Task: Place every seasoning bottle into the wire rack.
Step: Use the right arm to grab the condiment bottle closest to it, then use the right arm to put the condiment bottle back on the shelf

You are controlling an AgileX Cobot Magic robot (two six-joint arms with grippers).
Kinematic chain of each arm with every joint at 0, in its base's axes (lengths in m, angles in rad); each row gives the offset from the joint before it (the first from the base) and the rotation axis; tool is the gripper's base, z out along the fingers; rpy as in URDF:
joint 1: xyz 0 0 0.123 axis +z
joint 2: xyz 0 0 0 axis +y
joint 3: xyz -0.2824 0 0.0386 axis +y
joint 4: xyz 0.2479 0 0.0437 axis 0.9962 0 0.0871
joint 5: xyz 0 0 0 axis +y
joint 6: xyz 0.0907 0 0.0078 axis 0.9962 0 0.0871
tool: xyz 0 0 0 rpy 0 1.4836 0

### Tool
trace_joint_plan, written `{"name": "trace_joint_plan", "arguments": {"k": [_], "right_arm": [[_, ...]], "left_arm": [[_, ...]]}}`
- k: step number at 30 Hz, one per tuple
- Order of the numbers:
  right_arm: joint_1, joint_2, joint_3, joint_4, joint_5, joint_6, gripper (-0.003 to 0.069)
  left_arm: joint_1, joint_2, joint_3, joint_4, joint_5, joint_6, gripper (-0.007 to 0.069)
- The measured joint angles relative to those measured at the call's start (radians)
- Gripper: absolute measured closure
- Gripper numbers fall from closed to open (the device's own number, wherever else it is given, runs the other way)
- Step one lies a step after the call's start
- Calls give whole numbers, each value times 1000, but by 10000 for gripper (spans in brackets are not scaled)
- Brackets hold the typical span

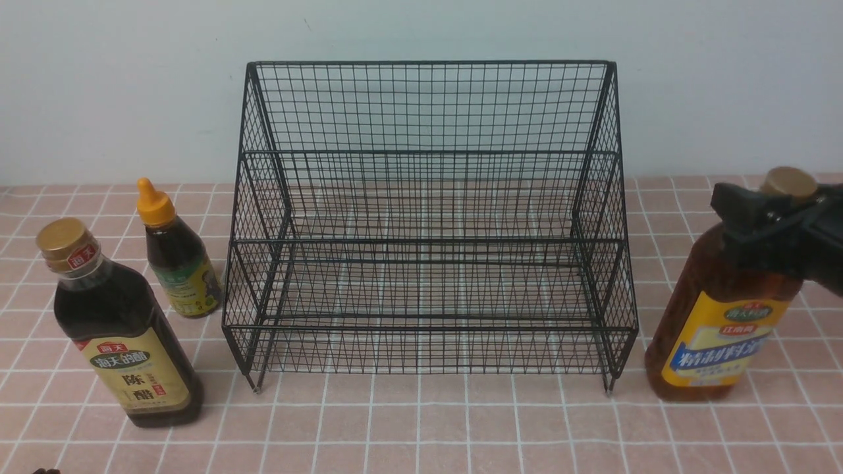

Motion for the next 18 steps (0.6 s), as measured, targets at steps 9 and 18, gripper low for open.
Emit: {"name": "trace_joint_plan", "arguments": {"k": [9, 18], "right_arm": [[0, -155, -175, 0, 282, -1, 345], [25, -135, -568, 6, 301, 10, 345]], "left_arm": [[0, 0, 0, 0, 0, 0, 631], [0, 0, 0, 0, 0, 0, 631]]}}
